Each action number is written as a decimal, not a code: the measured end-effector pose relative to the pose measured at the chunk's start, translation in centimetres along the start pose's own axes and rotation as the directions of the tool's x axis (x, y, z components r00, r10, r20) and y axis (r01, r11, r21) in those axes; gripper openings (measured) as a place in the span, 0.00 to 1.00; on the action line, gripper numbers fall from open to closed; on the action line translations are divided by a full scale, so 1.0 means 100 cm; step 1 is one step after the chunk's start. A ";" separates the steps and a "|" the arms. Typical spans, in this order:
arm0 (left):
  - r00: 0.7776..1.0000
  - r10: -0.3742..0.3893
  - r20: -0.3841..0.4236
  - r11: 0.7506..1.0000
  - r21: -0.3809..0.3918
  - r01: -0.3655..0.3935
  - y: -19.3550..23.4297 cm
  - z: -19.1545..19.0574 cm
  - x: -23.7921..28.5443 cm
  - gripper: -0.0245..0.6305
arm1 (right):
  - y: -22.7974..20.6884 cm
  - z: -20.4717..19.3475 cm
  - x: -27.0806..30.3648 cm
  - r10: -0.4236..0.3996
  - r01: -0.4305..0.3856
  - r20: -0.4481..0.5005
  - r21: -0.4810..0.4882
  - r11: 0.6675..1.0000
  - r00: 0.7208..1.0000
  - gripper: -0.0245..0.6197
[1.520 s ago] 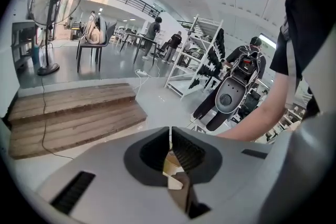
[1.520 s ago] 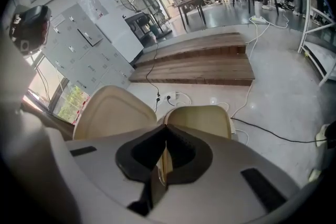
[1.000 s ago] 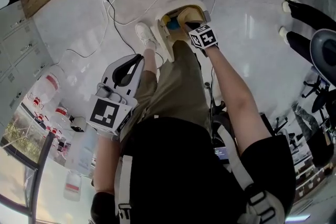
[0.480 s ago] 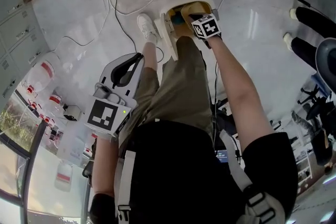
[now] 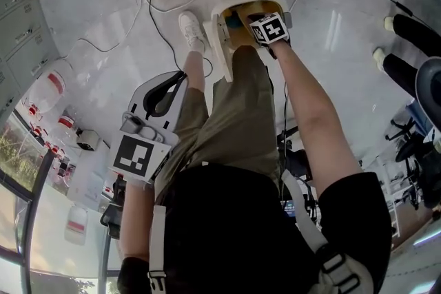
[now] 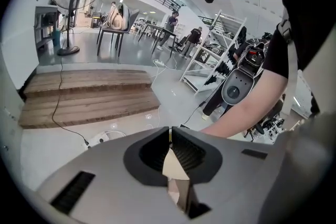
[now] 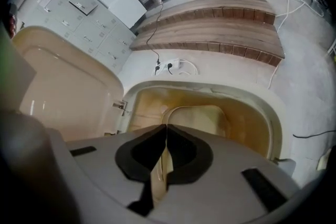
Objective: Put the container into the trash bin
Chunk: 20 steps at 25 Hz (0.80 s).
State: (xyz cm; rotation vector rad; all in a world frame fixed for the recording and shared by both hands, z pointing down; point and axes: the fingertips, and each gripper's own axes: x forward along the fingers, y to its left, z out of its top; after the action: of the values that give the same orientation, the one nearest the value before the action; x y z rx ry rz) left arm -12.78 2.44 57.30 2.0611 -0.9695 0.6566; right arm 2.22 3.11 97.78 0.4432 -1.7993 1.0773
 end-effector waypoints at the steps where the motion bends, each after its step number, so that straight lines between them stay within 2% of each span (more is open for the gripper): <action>1: 1.000 0.002 0.001 1.000 -0.005 -0.002 0.001 -0.001 0.001 0.05 | -0.002 0.001 0.001 -0.004 0.004 -0.005 -0.002 1.000 1.000 0.07; 6: 1.000 0.014 0.001 1.000 -0.023 -0.014 0.008 -0.007 0.006 0.05 | -0.010 0.003 0.016 -0.010 0.010 -0.037 -0.021 1.000 0.999 0.07; 17: 1.000 0.029 -0.002 0.998 -0.053 -0.029 0.015 -0.020 0.009 0.05 | -0.016 -0.007 0.036 0.007 -0.006 -0.078 0.016 1.000 0.997 0.08; 18: 1.000 0.030 -0.001 0.998 -0.055 -0.030 0.016 -0.021 0.009 0.05 | -0.016 -0.009 0.037 0.014 -0.013 -0.087 0.019 1.000 0.996 0.12; 20: 1.000 0.031 0.000 0.998 -0.057 -0.031 0.016 -0.021 0.009 0.05 | -0.015 -0.012 0.039 0.018 -0.016 -0.110 0.019 1.000 0.994 0.29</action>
State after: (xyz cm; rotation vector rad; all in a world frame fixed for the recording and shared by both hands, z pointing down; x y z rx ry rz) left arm -13.77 3.09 59.82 2.0005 -1.0113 0.6372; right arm 2.04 3.85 102.08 0.3726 -1.7003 1.1092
